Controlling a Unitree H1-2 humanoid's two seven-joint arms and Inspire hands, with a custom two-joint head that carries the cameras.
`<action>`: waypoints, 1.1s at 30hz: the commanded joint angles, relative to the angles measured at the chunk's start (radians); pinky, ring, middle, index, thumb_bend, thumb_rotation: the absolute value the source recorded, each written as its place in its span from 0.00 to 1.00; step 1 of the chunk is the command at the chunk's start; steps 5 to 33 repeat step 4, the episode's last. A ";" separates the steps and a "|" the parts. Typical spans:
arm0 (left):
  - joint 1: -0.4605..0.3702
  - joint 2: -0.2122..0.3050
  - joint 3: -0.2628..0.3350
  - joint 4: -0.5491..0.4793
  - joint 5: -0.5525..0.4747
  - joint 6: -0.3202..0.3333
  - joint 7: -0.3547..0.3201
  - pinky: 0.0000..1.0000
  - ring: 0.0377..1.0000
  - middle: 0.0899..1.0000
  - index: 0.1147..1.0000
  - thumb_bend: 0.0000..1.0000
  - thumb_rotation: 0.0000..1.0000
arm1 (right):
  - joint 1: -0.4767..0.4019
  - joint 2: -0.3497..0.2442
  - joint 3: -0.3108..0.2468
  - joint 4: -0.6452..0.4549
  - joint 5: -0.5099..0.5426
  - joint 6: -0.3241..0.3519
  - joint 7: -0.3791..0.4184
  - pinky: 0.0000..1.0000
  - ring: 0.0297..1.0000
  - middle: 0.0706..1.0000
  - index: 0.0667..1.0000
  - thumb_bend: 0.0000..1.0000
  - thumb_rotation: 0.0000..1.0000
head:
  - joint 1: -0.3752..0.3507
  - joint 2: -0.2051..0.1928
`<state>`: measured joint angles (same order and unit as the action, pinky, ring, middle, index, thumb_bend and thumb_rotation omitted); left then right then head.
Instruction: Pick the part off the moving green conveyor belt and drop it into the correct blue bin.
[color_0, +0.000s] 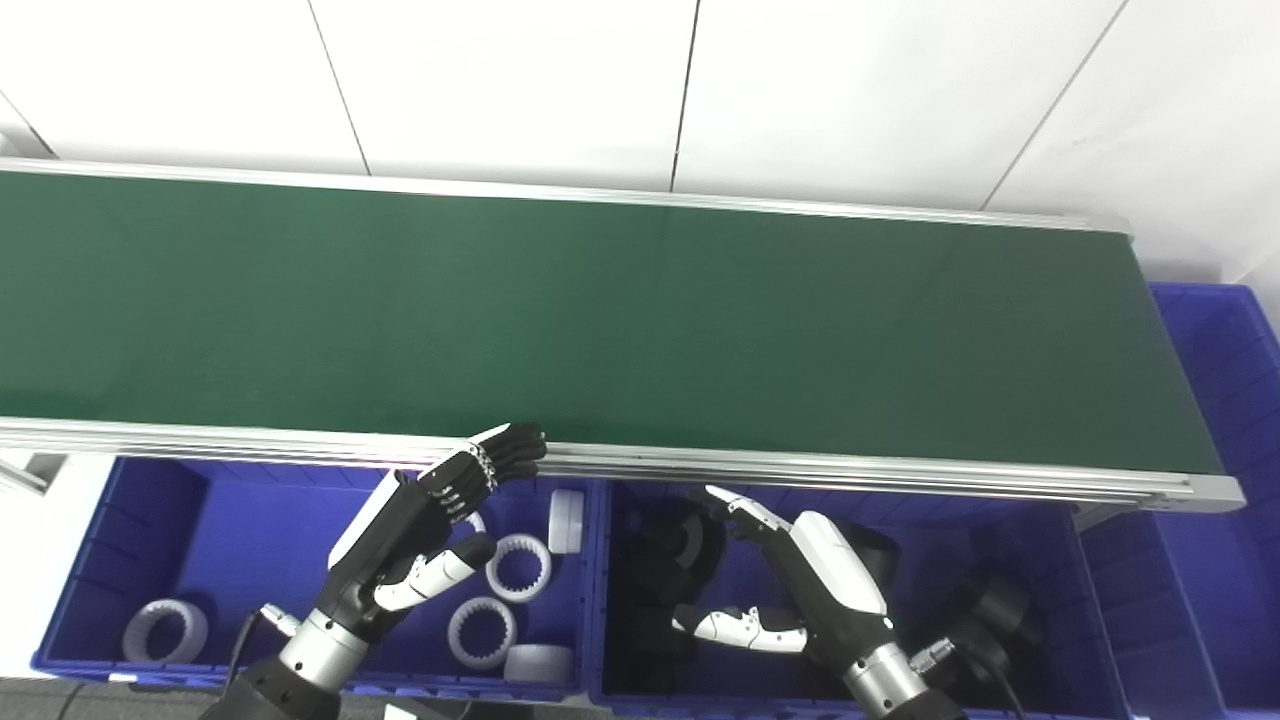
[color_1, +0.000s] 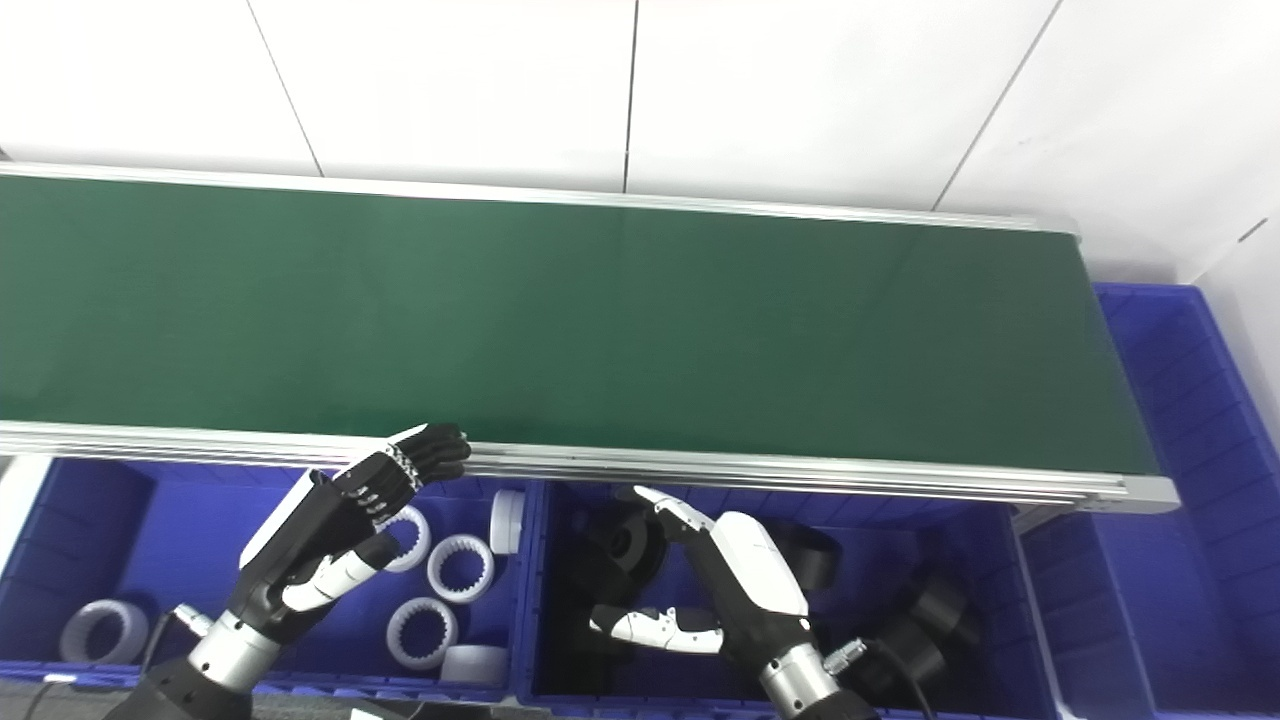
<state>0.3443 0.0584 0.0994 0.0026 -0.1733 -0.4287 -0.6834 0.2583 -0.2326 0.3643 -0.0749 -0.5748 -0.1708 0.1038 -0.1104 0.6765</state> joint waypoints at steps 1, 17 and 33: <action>0.004 0.000 0.003 -0.021 -0.024 -0.041 -0.007 0.84 0.87 0.86 0.84 0.45 0.63 | 0.004 0.002 0.000 -0.048 0.030 -0.032 -0.002 0.77 0.85 0.90 0.89 0.60 0.79 | 0.001 -0.001; 0.005 0.001 0.003 -0.021 -0.017 -0.041 -0.006 0.84 0.87 0.86 0.84 0.46 0.64 | 0.012 0.006 0.002 -0.061 0.099 -0.070 0.002 0.77 0.85 0.90 0.89 0.54 0.83 | 0.001 -0.002; 0.005 0.001 0.003 -0.021 -0.017 -0.041 -0.006 0.84 0.87 0.86 0.84 0.46 0.64 | 0.012 0.006 0.002 -0.061 0.099 -0.070 0.002 0.77 0.85 0.90 0.89 0.54 0.83 | 0.001 -0.002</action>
